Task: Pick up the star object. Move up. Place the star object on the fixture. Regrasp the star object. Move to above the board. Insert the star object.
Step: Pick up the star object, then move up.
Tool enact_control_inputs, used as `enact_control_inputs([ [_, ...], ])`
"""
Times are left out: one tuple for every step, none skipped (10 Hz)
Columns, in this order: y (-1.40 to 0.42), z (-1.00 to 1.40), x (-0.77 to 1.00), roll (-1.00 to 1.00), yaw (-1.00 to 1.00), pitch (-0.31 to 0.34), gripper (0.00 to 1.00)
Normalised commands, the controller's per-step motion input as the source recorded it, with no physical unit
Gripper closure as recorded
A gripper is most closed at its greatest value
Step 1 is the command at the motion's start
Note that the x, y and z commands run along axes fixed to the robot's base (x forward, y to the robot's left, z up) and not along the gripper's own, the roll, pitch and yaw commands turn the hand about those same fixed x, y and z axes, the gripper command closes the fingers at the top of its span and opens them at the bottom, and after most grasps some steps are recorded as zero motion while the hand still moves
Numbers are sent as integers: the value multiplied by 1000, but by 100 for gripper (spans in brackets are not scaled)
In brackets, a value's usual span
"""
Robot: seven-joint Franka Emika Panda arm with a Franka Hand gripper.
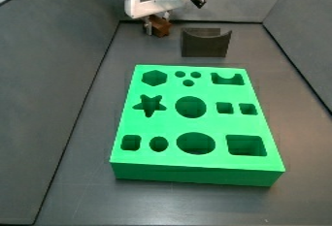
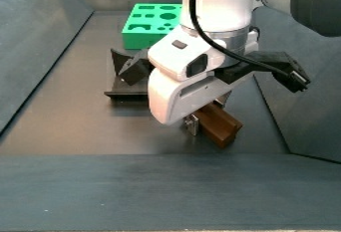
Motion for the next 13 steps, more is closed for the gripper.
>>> enact_control_inputs([
  [0,0,0,0,0,0,100],
  [0,0,0,0,0,0,100],
  [0,0,0,0,0,0,100],
  [0,0,0,0,0,0,100],
  [0,0,0,0,0,0,100],
  [0,0,0,0,0,0,100],
  [0,0,0,0,0,0,100],
  [0,0,0,0,0,0,100],
  [0,0,0,0,0,0,100],
  [0,0,0,0,0,0,100],
  [0,833,0,0,0,0,100],
  [26,853,1,5,10,-7,100],
  [14,735,-40,6,4,15,100],
])
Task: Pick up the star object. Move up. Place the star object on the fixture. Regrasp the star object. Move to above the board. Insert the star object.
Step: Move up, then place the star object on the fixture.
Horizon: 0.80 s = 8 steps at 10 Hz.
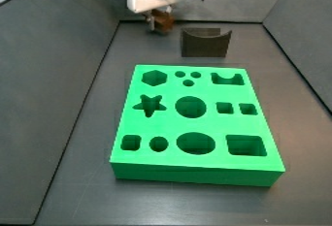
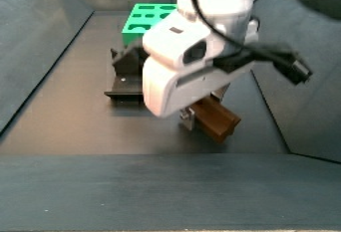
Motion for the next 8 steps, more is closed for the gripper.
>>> enact_control_inputs([
  [7,600,-44,14,-7,19,100],
  [6,451,-33,22,-14,26,100],
  [6,239,-26,32,-20,36,100],
  [0,1000,0,0,0,0,100],
  [-1,1000,0,0,-2,9,100],
  [0,1000,-13,8,-7,25,100],
  [2,1000,-17,19,-13,29,100],
  [4,1000,-23,34,-20,35,100],
])
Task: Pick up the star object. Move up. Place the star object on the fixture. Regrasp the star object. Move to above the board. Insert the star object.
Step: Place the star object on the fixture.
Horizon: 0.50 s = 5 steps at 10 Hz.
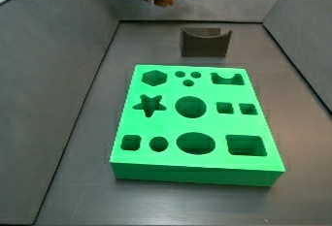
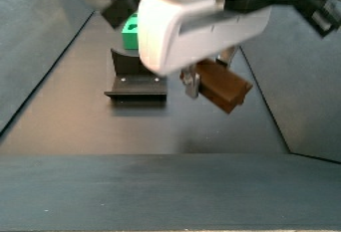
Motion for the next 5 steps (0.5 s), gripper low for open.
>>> enact_control_inputs([
  [4,1000,-27,40,-22,41,100],
  [7,1000,-30,50,-21,46,100],
  [7,968,-31,53,-17,51,100],
  [9,755,-23,58,-9,57,100],
  [9,585,-16,58,-1,66,100],
])
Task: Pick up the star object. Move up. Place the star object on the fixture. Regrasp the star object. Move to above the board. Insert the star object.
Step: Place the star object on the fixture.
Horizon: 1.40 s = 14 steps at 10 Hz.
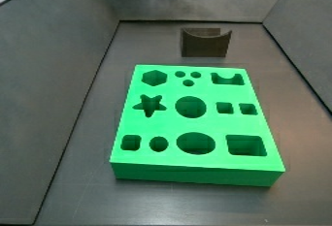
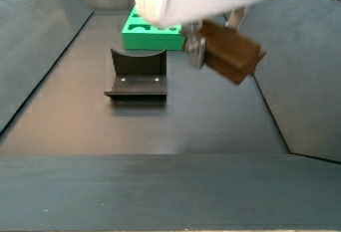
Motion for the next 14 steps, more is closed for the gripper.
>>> enact_control_inputs([
  [9,367,-5,59,8,80,100],
  [9,200,3,60,12,92,100],
  [-1000,-298,601,-62,-1000,-94,100],
  [-1000,-307,604,-62,-1000,-94,100],
  [-1000,-304,633,-67,-1000,-104,100],
  [-1000,-301,670,-75,-1000,-98,100],
  [-1000,-317,717,-78,-1000,-95,100],
  [-1000,-325,768,-78,-1000,-97,100],
  [-786,-265,743,-72,-1000,-87,100],
  [-431,-165,575,-43,-825,-64,100],
  [-251,-109,444,-16,-586,-39,100],
  [-173,-82,360,-2,-447,-27,100],
  [-90,-53,188,19,-251,-3,100],
  [364,727,553,-1000,-94,66,100],
])
